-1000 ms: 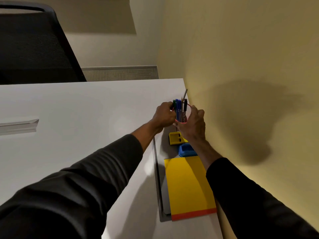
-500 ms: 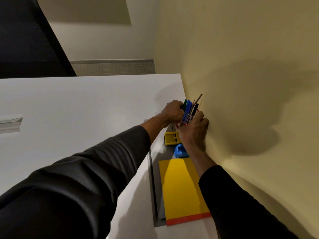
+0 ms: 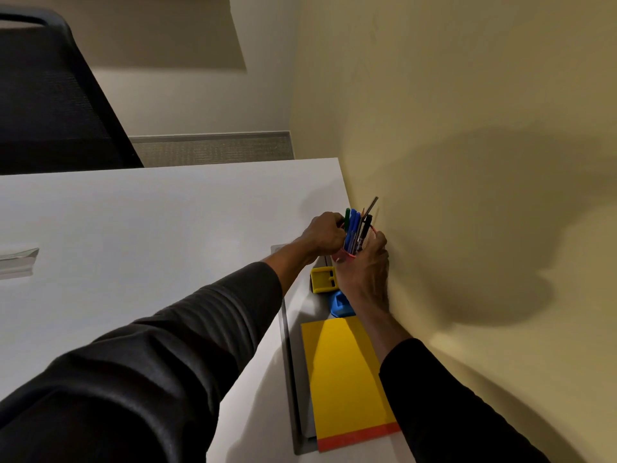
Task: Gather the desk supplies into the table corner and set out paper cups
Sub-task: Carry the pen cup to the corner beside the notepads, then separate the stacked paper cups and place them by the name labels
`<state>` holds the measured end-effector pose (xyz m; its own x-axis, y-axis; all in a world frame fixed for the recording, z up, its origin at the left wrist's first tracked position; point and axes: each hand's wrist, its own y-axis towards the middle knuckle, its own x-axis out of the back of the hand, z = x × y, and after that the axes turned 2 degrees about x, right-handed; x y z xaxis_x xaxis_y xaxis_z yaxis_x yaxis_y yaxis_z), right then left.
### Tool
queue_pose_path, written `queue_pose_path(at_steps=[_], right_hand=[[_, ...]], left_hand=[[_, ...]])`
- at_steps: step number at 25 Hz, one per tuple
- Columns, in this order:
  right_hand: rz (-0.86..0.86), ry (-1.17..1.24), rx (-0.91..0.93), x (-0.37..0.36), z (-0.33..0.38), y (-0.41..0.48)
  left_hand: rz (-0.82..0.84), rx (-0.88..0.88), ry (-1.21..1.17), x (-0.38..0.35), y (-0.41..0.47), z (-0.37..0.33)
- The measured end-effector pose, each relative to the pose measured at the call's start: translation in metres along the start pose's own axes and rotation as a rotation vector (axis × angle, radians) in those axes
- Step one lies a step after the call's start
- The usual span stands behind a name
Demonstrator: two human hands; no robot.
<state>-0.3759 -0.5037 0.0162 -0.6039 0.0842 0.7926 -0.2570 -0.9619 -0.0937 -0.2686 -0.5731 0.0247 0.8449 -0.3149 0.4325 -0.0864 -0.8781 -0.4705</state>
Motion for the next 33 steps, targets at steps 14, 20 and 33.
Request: queue_pose_path(at_steps=[14, 20, 33], right_hand=[[0.034, -0.036, 0.072, 0.053, -0.009, -0.127], [0.094, -0.114, 0.091, 0.117, -0.044, -0.226], [-0.004, -0.311, -0.069, 0.163, -0.159, -0.408]], left_hand=[[-0.198, -0.069, 0.211, -0.002, -0.137, 0.053], [-0.214, -0.237, 0.253, -0.026, -0.251, 0.092], [0.190, -0.310, 0.274, -0.180, -0.373, 0.114]])
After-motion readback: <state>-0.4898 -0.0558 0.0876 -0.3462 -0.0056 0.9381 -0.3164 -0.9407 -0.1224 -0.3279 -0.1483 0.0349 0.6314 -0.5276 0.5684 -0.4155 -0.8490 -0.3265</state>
